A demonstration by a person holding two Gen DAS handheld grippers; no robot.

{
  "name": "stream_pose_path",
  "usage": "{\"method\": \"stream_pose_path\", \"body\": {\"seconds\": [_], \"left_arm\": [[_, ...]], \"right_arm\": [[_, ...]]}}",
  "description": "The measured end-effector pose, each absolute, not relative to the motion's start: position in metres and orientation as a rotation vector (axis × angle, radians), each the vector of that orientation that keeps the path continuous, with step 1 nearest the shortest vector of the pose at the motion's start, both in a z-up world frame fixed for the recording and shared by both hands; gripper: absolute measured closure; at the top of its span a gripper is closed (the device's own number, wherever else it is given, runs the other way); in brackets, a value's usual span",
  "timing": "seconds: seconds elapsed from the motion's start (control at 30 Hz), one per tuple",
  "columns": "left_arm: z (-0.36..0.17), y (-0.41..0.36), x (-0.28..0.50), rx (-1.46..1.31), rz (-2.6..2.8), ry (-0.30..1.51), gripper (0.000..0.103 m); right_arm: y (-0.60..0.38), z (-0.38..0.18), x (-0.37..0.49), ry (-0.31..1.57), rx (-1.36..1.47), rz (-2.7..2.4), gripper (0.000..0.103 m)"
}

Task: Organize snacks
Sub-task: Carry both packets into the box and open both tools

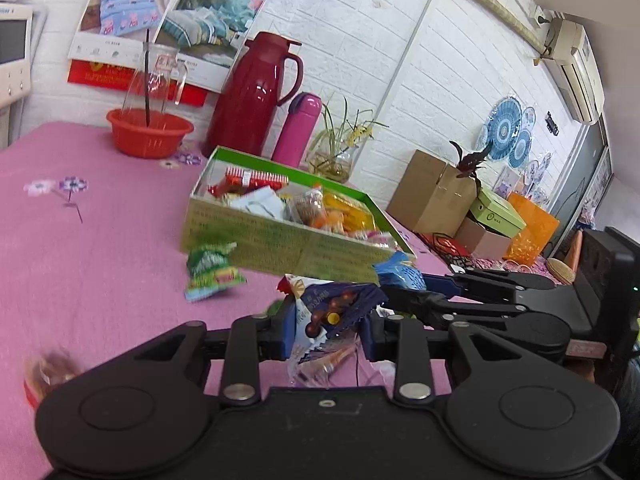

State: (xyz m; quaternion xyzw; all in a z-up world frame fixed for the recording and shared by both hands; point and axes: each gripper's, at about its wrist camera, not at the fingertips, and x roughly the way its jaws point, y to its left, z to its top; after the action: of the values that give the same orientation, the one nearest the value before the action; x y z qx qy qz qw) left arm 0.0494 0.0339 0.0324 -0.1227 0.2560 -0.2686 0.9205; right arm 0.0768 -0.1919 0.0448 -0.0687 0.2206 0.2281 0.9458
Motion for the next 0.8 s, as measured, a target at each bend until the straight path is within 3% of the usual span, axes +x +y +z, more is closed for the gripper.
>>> {"method": "stream_pose_path", "body": {"seconds": [0.57, 0.8], "left_arm": [[0.069, 0.029, 0.149, -0.283, -0.469, 0.511, 0.103], [0.061, 0.013, 0.198, -0.319, -0.465, 0.56, 0.103]], "right_arm": [[-0.214, 0.071, 0.125, 0.325, -0.049, 0.376, 0.052], [-0.212, 0.061, 0.164, 0.348, -0.05, 0.333, 0.052]]}}
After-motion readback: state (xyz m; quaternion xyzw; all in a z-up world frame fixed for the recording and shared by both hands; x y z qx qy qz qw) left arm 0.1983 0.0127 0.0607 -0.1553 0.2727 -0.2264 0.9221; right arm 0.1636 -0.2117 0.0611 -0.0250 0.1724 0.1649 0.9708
